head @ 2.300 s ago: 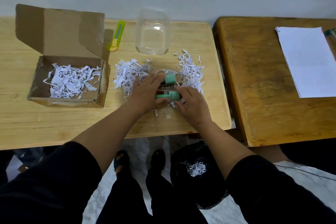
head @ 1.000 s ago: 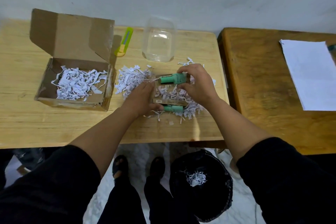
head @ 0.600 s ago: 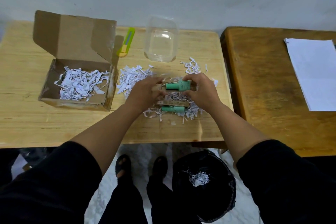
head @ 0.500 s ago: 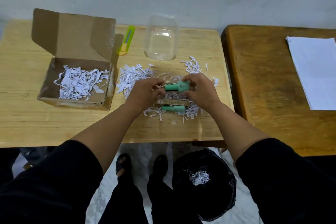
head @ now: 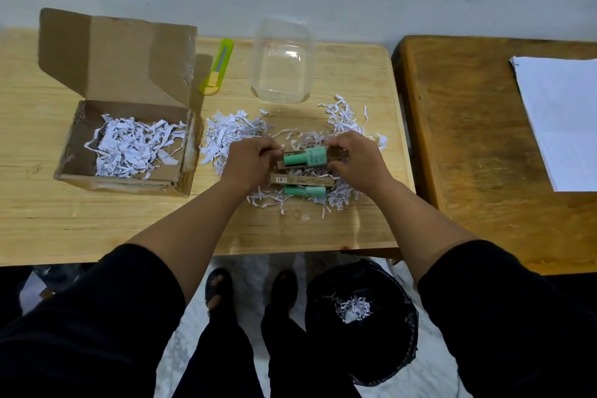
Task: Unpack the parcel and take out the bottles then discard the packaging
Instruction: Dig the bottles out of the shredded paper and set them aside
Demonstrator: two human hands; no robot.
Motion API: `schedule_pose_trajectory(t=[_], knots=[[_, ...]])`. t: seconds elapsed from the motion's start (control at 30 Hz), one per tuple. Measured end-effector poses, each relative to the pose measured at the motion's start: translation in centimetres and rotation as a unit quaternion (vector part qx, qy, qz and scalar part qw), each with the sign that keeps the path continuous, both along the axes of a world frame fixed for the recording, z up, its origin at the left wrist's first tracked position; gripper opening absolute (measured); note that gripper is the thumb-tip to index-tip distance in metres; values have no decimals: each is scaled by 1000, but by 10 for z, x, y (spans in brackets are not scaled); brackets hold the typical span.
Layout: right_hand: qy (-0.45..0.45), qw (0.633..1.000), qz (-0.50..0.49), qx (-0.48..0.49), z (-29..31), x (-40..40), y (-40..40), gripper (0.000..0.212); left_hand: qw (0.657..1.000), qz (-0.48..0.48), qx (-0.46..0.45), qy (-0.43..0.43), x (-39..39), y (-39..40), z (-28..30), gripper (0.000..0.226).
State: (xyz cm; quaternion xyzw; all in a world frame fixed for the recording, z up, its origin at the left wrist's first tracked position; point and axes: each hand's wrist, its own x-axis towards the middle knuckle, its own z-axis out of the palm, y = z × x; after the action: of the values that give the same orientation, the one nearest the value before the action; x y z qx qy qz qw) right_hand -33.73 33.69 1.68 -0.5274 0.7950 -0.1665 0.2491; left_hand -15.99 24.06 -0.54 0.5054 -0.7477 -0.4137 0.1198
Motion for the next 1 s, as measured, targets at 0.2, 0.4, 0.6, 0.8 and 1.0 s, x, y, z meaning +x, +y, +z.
schedule_pose_trajectory(t=[0.2, 0.4, 0.6, 0.8, 1.0], knots=[[17, 1000, 11, -17, 8, -3, 0, 33, 997, 74, 5, 7, -5, 0, 3, 18], [-1, 995, -87, -44, 22, -20, 0, 35, 997, -2, -68, -38, -2, 1, 1, 24], [-110, 955, -243, -129, 27, -27, -19, 41, 982, -100, -132, -90, -7, 1, -5, 38], [-137, 925, -324, -142, 16, -46, -51, 45, 975, -135, -97, -149, -10, -9, -12, 47], [-147, 913, -354, -142, 1, -68, -79, 39, 979, -116, -91, -143, -14, -19, -11, 44]])
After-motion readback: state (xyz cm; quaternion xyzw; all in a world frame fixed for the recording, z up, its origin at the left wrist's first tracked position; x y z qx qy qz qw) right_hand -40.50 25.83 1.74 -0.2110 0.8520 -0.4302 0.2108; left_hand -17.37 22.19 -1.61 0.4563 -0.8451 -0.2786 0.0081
